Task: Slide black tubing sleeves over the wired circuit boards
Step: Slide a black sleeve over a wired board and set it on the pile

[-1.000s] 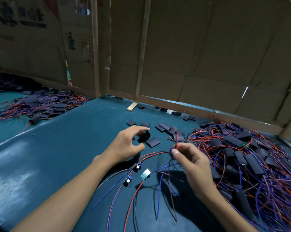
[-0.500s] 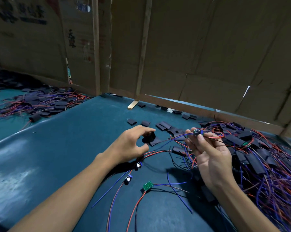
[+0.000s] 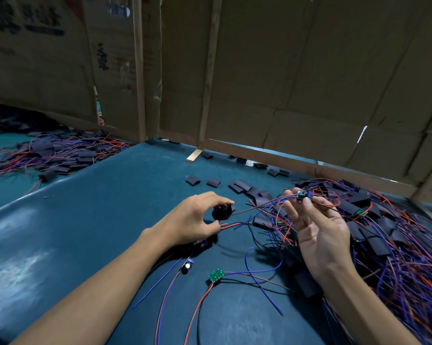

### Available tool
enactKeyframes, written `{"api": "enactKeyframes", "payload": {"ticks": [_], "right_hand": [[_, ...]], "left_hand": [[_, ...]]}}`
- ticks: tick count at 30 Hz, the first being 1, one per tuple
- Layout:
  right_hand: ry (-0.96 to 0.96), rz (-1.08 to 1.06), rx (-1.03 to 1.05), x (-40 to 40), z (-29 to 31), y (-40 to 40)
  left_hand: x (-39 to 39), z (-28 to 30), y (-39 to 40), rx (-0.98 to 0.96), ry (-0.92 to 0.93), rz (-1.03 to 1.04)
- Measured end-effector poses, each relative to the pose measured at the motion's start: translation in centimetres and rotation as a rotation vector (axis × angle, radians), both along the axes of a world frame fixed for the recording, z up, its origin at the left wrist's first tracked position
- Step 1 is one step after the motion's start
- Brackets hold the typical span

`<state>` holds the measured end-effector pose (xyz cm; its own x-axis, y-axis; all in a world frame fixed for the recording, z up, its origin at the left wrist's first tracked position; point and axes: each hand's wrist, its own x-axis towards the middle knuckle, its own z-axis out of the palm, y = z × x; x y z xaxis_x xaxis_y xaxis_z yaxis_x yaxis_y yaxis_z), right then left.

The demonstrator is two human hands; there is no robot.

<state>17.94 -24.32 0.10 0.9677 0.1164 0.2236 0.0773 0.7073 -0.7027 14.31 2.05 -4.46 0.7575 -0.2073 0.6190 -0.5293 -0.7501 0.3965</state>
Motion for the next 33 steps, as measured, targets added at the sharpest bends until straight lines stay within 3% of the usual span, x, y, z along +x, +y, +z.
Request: {"api": "enactKeyframes", "payload": {"ticks": [33], "right_hand": [[0.078,-0.115,-0.017,-0.3,0.6,0.3]], "left_hand": [[-0.8,1.2,-0.9,0.083,0.024,-0.083]]}}
